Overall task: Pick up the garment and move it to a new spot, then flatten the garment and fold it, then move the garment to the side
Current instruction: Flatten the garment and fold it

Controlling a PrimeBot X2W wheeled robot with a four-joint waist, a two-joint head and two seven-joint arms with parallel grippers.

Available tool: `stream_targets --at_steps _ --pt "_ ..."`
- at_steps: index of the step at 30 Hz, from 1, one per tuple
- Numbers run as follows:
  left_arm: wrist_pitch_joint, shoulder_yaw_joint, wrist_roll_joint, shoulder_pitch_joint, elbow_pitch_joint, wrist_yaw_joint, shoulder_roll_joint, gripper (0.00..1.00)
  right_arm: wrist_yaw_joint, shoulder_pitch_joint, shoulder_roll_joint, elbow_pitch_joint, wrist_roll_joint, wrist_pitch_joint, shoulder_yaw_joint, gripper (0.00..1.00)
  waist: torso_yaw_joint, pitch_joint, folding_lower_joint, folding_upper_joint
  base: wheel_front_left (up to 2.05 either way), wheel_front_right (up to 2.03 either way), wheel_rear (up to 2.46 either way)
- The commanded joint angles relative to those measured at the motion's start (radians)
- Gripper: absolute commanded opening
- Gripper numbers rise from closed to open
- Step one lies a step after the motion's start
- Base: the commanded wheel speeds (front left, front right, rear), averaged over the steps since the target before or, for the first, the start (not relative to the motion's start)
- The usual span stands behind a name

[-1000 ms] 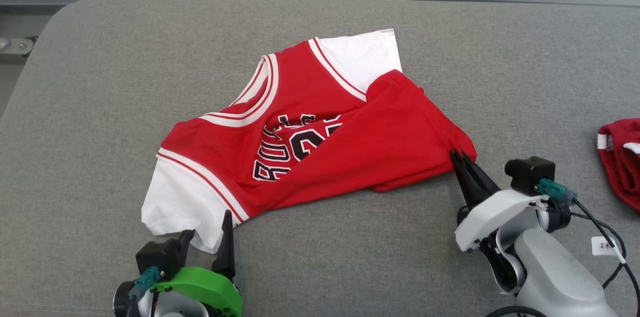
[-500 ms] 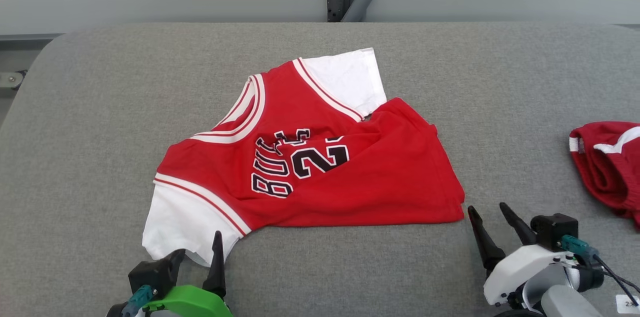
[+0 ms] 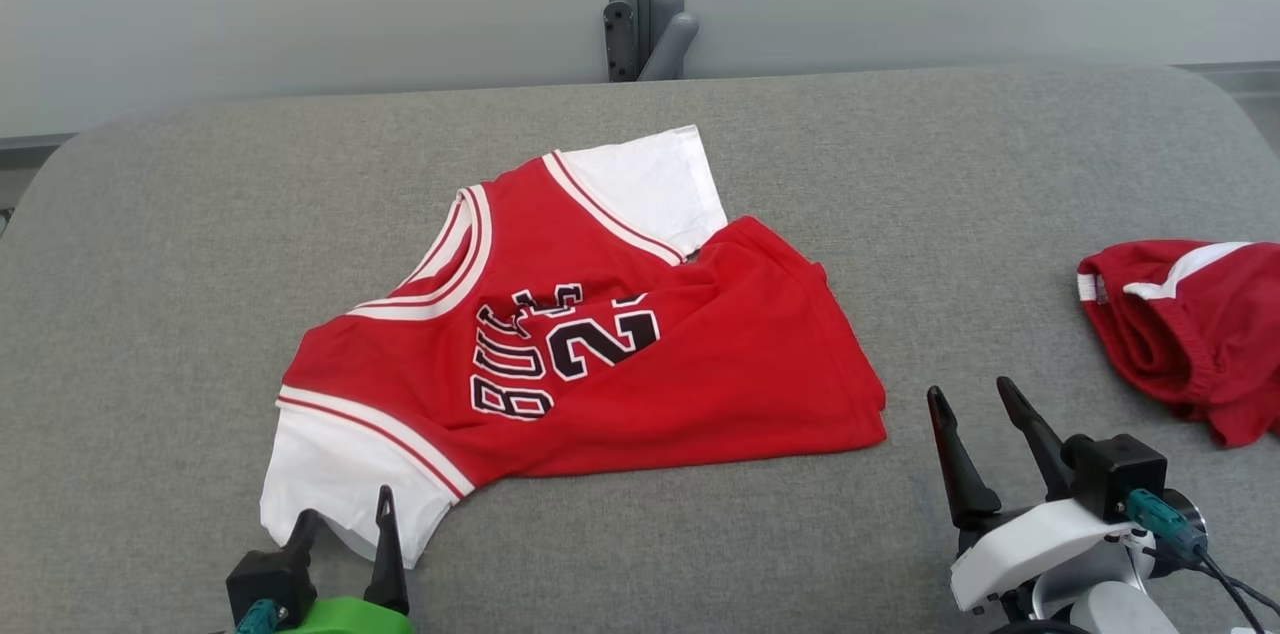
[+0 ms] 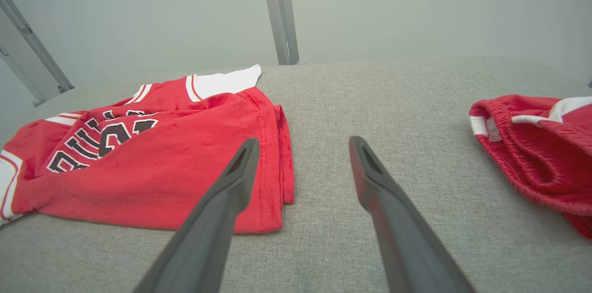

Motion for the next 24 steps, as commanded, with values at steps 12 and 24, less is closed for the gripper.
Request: stream_targets --at_steps 12,24 --pt "0.000 0.070 0.051 0.070 -0.051 0.003 0.004 1.00 -0.002 0.039 0.033 -0.052 -0.023 -0.003 0.000 1.00 -0.031 -0.050 0.0000 -0.0001 0.00 0.00 0.00" --pt "0.000 0.092 0.064 0.115 -0.058 0.003 0.004 1.00 -0.002 0.055 0.052 -0.052 -0.020 -0.003 -0.012 1.00 -0.012 -0.065 0.0000 -0.0001 0.00 0.00 0.00"
